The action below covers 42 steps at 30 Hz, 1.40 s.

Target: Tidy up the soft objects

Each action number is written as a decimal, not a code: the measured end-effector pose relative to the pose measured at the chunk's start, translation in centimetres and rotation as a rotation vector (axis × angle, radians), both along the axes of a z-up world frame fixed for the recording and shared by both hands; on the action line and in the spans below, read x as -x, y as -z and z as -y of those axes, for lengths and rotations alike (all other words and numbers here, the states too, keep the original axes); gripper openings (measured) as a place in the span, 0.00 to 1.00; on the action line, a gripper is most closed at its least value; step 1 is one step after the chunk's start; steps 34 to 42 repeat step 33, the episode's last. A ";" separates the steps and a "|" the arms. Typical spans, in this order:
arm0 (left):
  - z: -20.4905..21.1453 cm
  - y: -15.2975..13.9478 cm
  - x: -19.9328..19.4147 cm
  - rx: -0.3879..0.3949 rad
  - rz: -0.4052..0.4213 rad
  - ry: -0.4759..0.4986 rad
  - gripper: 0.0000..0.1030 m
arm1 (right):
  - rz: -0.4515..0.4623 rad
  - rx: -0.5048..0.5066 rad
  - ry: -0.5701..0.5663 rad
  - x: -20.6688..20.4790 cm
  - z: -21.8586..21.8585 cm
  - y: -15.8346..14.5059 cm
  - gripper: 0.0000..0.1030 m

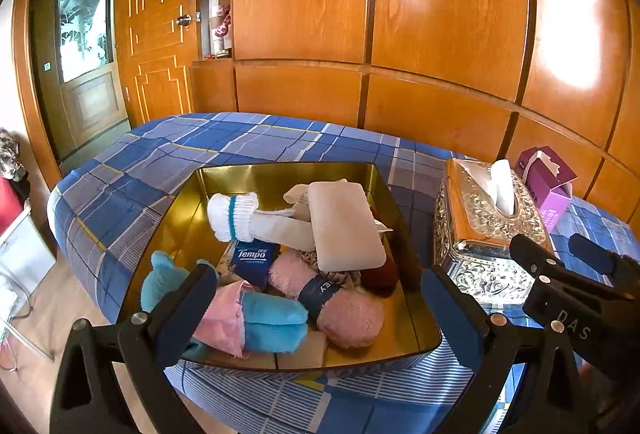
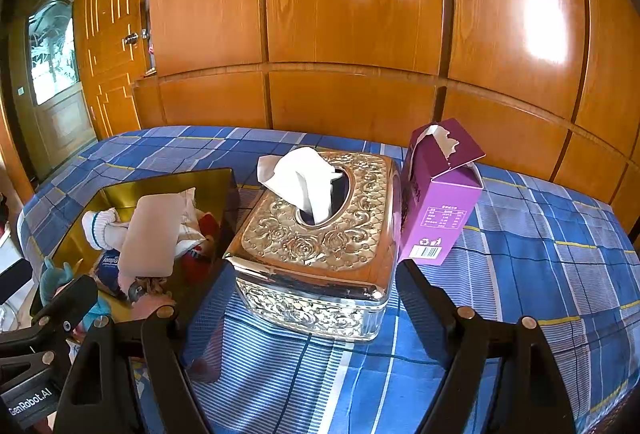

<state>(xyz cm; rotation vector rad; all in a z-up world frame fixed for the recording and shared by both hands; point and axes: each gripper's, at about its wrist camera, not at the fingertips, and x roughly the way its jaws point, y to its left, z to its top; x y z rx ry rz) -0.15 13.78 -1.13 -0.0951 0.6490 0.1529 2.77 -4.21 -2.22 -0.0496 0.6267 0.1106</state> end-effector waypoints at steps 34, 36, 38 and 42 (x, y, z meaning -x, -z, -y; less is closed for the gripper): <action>0.4 0.0 0.3 -0.014 0.022 0.005 0.97 | 0.014 -0.016 0.012 0.4 0.7 -0.2 0.81; 0.4 0.0 0.3 -0.014 0.022 0.005 0.97 | 0.014 -0.016 0.012 0.4 0.7 -0.2 0.81; 0.4 0.0 0.3 -0.014 0.022 0.005 0.97 | 0.014 -0.016 0.012 0.4 0.7 -0.2 0.81; 0.4 0.0 0.3 -0.014 0.022 0.005 0.97 | 0.014 -0.016 0.012 0.4 0.7 -0.2 0.81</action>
